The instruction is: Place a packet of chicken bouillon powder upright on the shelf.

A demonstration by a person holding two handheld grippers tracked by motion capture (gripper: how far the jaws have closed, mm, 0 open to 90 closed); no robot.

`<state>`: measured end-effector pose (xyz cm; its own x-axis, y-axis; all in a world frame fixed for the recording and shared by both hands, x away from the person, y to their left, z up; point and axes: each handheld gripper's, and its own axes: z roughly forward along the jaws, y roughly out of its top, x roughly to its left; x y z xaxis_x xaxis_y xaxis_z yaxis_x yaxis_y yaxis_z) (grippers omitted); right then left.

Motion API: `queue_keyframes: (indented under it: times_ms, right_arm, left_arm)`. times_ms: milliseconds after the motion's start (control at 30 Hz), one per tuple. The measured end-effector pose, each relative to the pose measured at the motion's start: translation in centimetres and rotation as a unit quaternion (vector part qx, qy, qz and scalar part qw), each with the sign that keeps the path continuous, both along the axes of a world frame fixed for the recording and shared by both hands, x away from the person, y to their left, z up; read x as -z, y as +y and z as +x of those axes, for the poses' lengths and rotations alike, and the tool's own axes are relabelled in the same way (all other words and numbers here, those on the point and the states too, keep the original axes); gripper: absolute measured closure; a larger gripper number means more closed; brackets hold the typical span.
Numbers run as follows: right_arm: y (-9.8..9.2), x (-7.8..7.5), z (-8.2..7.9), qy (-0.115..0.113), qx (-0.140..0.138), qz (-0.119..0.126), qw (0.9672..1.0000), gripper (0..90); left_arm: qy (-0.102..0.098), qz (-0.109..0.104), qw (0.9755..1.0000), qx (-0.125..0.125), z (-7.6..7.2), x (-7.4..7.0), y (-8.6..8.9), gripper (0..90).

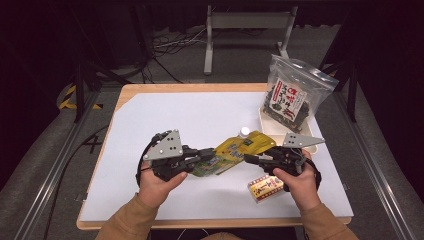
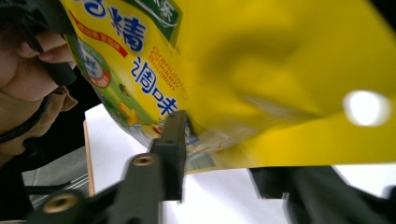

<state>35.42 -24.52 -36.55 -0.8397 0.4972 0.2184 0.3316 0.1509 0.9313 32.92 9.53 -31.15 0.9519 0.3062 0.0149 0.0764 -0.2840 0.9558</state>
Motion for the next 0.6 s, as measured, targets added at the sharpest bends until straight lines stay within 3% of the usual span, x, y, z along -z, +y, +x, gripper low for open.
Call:
queue_keyframes:
  times_ms: [200, 267, 600]
  right_arm:
    - [-0.5, -0.8, -0.3, -0.013, -0.006, 0.012, 0.9998, 76.4]
    - [-0.7, -1.5, -0.6, -0.033, -0.003, -0.001, 0.9995, 78.8]
    - [-0.9, -3.7, -1.7, -0.071, -0.011, -0.036, 0.9968, 83.2]
  left_arm:
    - [0.0, -0.002, 1.0, 0.002, 0.2, 0.1, 0.2, 90.0]
    - [0.001, -0.003, 1.0, 0.001, 0.1, 0.1, 0.1, 90.0]
    - [0.003, -0.022, 0.9997, 0.0, 0.5, 0.3, 0.5, 89.7]
